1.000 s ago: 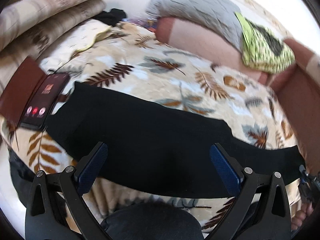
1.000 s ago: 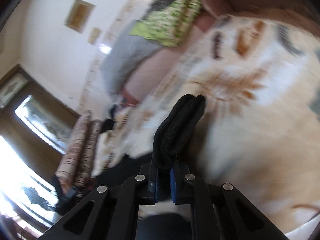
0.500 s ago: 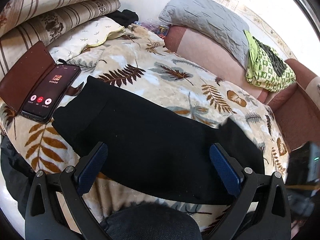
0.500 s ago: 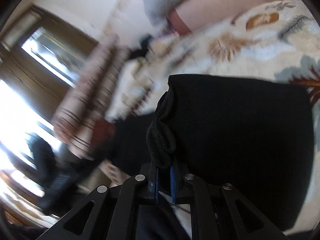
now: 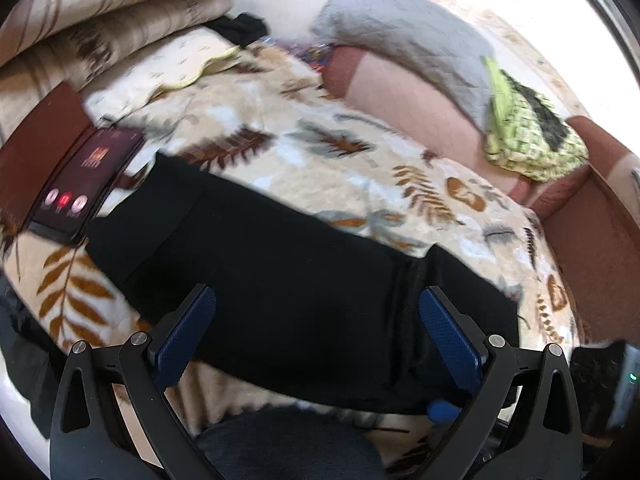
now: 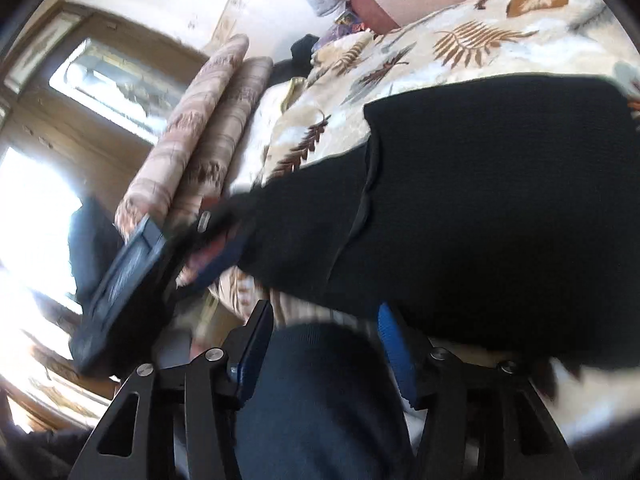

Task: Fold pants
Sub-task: 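Grasp the pants end with the right gripper while the left gripper grips the pants edge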

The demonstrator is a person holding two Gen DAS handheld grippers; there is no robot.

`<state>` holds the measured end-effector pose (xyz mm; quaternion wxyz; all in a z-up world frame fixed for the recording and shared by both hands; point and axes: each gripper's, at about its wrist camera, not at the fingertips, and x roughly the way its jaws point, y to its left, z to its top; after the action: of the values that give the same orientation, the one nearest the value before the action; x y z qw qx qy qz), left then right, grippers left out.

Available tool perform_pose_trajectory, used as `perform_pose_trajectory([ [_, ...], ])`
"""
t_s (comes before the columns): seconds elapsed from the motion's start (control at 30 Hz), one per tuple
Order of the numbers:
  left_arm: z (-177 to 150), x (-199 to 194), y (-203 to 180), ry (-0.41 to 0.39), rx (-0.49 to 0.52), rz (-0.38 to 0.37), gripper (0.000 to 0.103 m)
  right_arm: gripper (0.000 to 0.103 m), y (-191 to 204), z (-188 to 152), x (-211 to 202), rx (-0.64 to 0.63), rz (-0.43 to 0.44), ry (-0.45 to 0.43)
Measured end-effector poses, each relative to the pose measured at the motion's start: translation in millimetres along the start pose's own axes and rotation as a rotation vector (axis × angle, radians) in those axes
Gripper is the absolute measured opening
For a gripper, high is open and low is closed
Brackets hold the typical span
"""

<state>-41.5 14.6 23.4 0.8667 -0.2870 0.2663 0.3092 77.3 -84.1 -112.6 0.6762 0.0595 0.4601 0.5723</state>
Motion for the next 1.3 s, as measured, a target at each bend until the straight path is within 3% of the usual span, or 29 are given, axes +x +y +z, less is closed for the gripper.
perform_pose_trajectory([
  [0.07,0.9,-2.7,-18.4,0.000,0.088,-0.072,0.102,0.053,6.8,-4.2,-34.5,-0.069,-0.073,-0.051],
  [0.17,-8.9,7.4,-60.8,0.078,0.307,-0.208,0.102,0.053,7.9,-2.4,-84.5,-0.236,-0.366,-0.096],
  [0.23,-16.8,15.0,-86.0,0.121,0.445,-0.282,0.102,0.053,2.9,-2.3,-98.8,-0.379,-0.466,-0.076],
  [0.3,-19.9,22.3,-103.8,0.154,0.542,-0.386,0.102,0.053,-4.8,-2.8,-105.6,-0.494,-0.421,-0.042],
  [0.33,-18.3,34.0,-106.1,0.197,0.540,-0.386,0.102,0.053,-6.6,-2.5,-105.8,-0.539,-0.392,-0.033],
  [0.43,-21.5,78.0,-97.7,0.446,0.454,-0.356,0.102,0.053,-13.1,3.8,-98.2,-0.634,-0.324,0.017],
  [0.47,-21.5,88.1,-90.8,0.496,0.412,-0.345,0.102,0.053,-14.6,6.9,-94.3,-0.651,-0.305,0.035],
  [0.6,-15.1,89.4,-80.1,0.496,0.341,-0.406,0.102,0.053,-26.4,18.5,-65.4,-0.715,-0.223,0.154],
  [0.7,-12.5,89.4,-81.7,0.490,0.324,-0.415,0.102,0.055,-47.8,20.3,-34.6,-0.720,-0.250,0.265],
  [0.83,-2.1,70.1,-77.2,0.406,0.294,-0.477,0.102,0.052,-45.6,32.1,-46.1,-0.680,-0.183,0.250],
  [0.9,10.2,50.0,-83.2,0.306,0.321,-0.516,0.102,0.052,-38.6,39.6,-62.9,-0.698,-0.179,0.187],
  [1.0,27.6,47.6,-106.3,0.260,0.381,-0.552,0.102,0.052,-35.2,53.7,-76.1,-0.713,-0.210,0.098],
  [1.1,35.6,88.5,-122.2,0.364,0.368,-0.524,0.102,0.052,-38.7,67.1,-67.4,-0.711,-0.212,0.092],
  [1.17,28.9,132.5,-115.4,0.502,0.318,-0.432,0.102,0.052,-43.2,71.4,-52.9,-0.720,-0.211,0.111],
  [1.2,25.5,143.1,-109.3,0.526,0.300,-0.411,0.102,0.052,-49.2,74.1,-42.0,-0.710,-0.210,0.136],
  [1.27,24.6,142.4,-107.7,0.496,0.307,-0.422,0.102,0.053,-64.6,72.9,-17.2,-0.678,-0.248,0.211],
  [1.3,22.6,140.0,-109.7,0.487,0.325,-0.409,0.102,0.055,-69.3,70.9,-13.9,-0.667,-0.236,0.186],
])
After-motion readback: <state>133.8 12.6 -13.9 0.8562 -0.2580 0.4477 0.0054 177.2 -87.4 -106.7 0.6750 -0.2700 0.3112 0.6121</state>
